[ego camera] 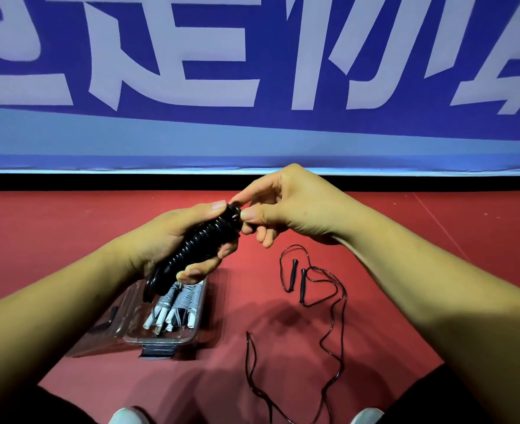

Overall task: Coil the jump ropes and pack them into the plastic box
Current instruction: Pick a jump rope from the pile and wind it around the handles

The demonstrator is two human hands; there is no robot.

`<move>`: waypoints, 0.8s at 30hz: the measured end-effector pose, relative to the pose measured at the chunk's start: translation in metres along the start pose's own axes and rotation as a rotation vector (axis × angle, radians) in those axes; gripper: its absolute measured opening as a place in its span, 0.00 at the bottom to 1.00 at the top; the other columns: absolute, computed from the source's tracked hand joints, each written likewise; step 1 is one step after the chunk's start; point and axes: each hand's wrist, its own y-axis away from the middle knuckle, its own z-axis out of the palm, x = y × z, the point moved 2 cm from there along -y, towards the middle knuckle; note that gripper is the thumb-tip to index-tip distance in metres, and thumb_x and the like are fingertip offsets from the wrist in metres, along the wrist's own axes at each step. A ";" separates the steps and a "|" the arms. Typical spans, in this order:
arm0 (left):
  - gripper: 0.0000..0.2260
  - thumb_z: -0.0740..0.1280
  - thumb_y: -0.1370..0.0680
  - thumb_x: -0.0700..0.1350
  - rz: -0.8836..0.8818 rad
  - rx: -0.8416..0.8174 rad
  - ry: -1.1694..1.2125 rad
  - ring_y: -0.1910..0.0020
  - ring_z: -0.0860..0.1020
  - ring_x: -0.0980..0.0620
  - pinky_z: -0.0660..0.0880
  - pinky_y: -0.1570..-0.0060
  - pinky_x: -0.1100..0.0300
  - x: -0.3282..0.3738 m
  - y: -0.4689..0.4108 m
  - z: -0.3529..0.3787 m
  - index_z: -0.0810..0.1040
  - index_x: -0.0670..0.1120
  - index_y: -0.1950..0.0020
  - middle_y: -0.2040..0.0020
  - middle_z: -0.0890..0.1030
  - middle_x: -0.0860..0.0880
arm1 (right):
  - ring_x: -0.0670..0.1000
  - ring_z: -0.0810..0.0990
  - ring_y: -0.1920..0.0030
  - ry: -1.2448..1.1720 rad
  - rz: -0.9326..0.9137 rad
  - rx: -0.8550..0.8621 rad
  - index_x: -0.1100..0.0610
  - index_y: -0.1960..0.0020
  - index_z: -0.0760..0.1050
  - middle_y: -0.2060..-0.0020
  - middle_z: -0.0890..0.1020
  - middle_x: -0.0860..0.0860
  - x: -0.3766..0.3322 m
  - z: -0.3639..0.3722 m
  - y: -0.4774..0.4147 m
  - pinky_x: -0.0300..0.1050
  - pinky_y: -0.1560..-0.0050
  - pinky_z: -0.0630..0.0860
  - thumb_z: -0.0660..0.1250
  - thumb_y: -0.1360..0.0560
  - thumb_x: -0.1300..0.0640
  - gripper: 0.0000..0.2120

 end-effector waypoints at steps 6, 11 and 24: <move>0.22 0.66 0.26 0.64 -0.034 -0.147 0.076 0.82 0.70 0.57 0.66 0.81 0.66 -0.006 0.001 -0.009 0.80 0.45 0.58 0.74 0.76 0.49 | 0.51 0.78 0.73 -0.005 0.015 0.043 0.70 0.47 0.79 0.67 0.80 0.62 -0.001 0.006 -0.001 0.41 0.69 0.78 0.68 0.25 0.68 0.08; 0.25 0.74 0.31 0.64 -0.031 -0.031 0.122 0.81 0.66 0.54 0.66 0.82 0.65 -0.009 0.002 -0.016 0.78 0.42 0.53 0.65 0.71 0.43 | 0.51 0.78 0.74 -0.001 0.008 0.075 0.70 0.49 0.79 0.68 0.80 0.62 0.001 0.010 -0.002 0.41 0.71 0.77 0.69 0.25 0.68 0.07; 0.26 0.71 0.29 0.65 0.133 0.070 0.094 0.80 0.67 0.52 0.67 0.80 0.63 -0.008 -0.005 -0.017 0.76 0.46 0.44 0.63 0.72 0.44 | 0.42 0.71 0.76 -0.031 -0.123 0.387 0.62 0.55 0.79 0.66 0.78 0.52 0.016 0.023 -0.013 0.32 0.73 0.66 0.68 0.23 0.61 0.05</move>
